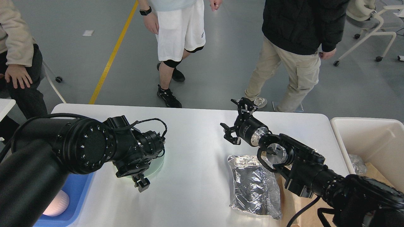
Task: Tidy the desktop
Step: 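Grasp the rim of the pale green plate with the left gripper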
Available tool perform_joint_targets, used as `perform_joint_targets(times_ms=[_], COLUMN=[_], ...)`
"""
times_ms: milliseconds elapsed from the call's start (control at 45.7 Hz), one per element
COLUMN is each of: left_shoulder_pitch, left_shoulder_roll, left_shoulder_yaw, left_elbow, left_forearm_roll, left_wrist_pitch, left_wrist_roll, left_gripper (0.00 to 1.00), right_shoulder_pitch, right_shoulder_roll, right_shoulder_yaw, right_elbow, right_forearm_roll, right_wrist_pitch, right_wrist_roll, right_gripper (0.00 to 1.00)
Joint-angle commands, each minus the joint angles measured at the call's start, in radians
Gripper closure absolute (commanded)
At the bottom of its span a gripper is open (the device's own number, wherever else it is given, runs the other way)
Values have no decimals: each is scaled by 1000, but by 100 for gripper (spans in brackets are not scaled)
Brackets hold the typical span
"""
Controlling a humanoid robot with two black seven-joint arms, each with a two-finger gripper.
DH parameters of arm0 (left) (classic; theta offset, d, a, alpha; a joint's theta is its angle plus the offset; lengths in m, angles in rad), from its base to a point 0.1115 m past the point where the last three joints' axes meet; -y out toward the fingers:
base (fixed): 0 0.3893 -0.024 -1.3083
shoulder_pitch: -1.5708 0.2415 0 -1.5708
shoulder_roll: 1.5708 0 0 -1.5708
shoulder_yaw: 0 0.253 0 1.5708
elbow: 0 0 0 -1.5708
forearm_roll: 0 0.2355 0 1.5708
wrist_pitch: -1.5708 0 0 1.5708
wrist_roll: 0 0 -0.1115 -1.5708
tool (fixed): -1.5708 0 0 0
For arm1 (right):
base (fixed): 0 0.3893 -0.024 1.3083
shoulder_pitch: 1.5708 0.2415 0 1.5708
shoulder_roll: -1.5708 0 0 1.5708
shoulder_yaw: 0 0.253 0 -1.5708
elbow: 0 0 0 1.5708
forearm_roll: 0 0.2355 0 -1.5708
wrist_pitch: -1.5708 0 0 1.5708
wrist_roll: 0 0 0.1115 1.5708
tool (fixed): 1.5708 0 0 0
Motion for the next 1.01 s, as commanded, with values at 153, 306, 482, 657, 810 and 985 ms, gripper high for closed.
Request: perform_joint_targets(times_ms=[153, 306, 482, 657, 810, 985], left_shoulder_pitch=[-15, -18, -2, 43, 86, 89], left_shoulder_roll=[10, 5, -4, -4, -3, -1], left_shoulder_yaw=[29, 39, 41, 42, 41, 41], left_elbow=[-7, -5, -5, -4, -4, -4], left_forearm_roll=[-294, -302, -139, -73, -14, -10], left_wrist_pitch=[-62, -39, 96, 144, 209, 242], left_wrist_roll=[4, 3, 1, 1, 1, 0], left_gripper=[3, 5, 10, 10, 10, 11], right_shoulder_pitch=[0, 0, 0, 0, 0, 0], right_shoulder_roll=[0, 0, 0, 0, 0, 0], right_shoulder_yaw=[0, 0, 0, 0, 0, 0], right_elbow=[0, 0, -2, 0, 0, 0], right_forearm_roll=[0, 0, 0, 0, 0, 0], right_wrist_pitch=[0, 0, 0, 0, 0, 0], right_wrist_roll=[1, -1, 1, -1, 1, 1], right_gripper=[0, 0, 0, 0, 0, 0])
